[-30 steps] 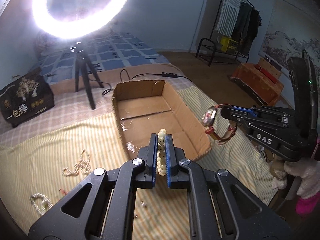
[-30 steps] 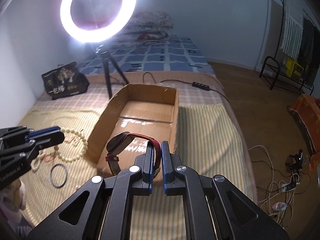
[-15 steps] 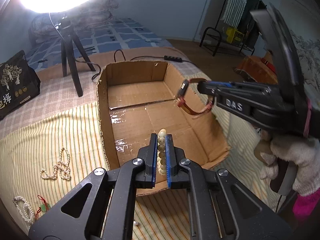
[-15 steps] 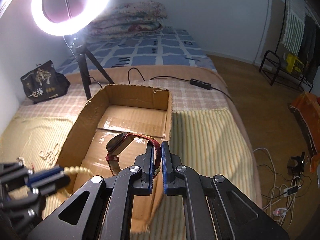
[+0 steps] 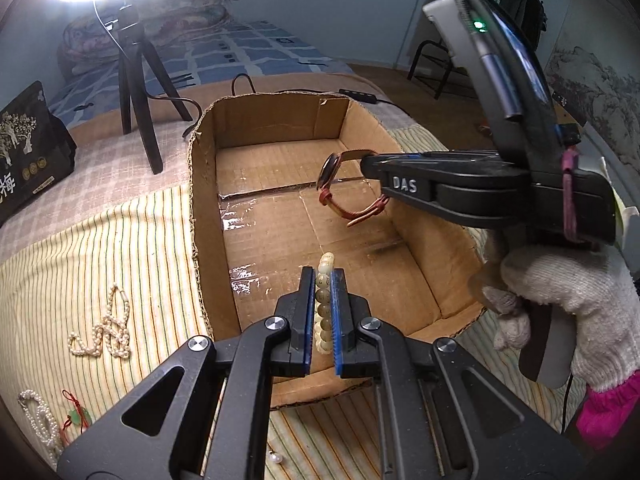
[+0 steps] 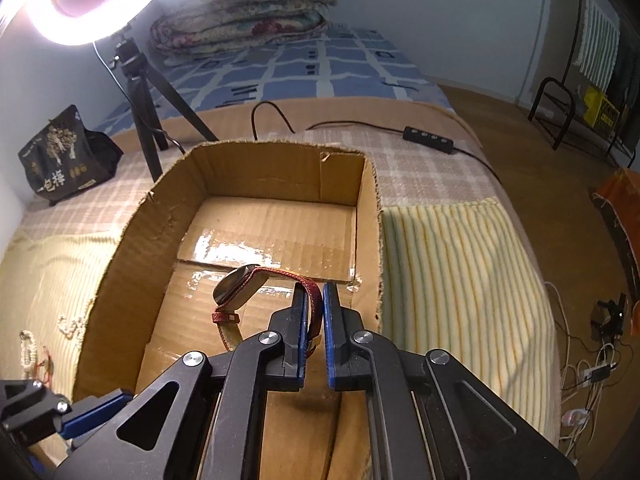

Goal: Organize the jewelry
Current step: 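Open both tools to drop the bracelet and watch into the box, then move both tools back toward the remaining jewelry on the bed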

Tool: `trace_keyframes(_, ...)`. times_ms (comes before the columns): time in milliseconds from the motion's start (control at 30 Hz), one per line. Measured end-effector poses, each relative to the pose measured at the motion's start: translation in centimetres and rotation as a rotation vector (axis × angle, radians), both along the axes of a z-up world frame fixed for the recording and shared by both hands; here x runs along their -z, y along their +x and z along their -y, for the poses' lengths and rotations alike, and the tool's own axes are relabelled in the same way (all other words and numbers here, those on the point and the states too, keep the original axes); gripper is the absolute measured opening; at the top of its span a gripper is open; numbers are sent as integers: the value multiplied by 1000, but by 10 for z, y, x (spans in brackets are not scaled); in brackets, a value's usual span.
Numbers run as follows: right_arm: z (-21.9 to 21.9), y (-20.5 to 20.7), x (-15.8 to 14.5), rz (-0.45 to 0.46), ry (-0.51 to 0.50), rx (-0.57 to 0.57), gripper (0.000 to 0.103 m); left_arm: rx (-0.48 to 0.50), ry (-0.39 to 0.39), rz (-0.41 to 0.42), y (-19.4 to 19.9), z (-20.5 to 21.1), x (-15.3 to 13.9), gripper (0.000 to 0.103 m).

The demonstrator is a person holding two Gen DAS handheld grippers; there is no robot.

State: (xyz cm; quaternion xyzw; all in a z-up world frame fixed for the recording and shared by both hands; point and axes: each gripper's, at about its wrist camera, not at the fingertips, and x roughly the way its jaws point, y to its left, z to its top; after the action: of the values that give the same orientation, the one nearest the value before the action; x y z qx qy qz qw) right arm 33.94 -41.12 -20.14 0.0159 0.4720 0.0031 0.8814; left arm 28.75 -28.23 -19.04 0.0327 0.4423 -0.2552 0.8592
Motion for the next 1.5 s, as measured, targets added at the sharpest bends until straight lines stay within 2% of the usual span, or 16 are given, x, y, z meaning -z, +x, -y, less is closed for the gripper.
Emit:
trace_keyframes(167, -3, 0, 0, 1, -9, 0, 14, 7, 7, 3, -1, 1, -1, 5)
trace_keyframes(267, -3, -2, -6, 15, -6, 8, 29, 20, 10, 0, -2, 1, -1, 7)
trace_keyframes(300, -3, -2, -8, 19, -5, 10, 34, 21, 13, 4, -4, 1, -2, 16)
trace_keyframes(367, -2, -5, -15, 36, -7, 15, 35, 26, 12, 12, -7, 0, -3, 34)
trace_keyframes(400, -2, -5, -17, 38, -8, 16, 35, 27, 10, 17, -10, -1, -5, 36)
trace_keyframes(500, -1, -8, -26, 50, -9, 23, 36, 25, 13, 23, -12, -2, -9, 37)
trace_keyframes(600, -1, -11, -35, 62, -17, 29, 47, 24, 5, 24, -15, -5, -15, 38)
trace_keyframes(633, -1, -14, -38, 70, -21, 32, 49, 23, 5, 26, -16, -6, -17, 38)
trace_keyframes(1000, 2, -42, -68, 109, -22, 46, 50, -12, 7, 80, -33, -35, -43, 38)
trace_keyframes(1267, -4, -72, -89, 156, -23, 28, 55, -75, 6, 134, -45, -83, -67, 38)
trace_keyframes(1500, -15, -96, -100, 196, -45, 3, 58, -142, 41, 188, -62, -144, -77, 38)
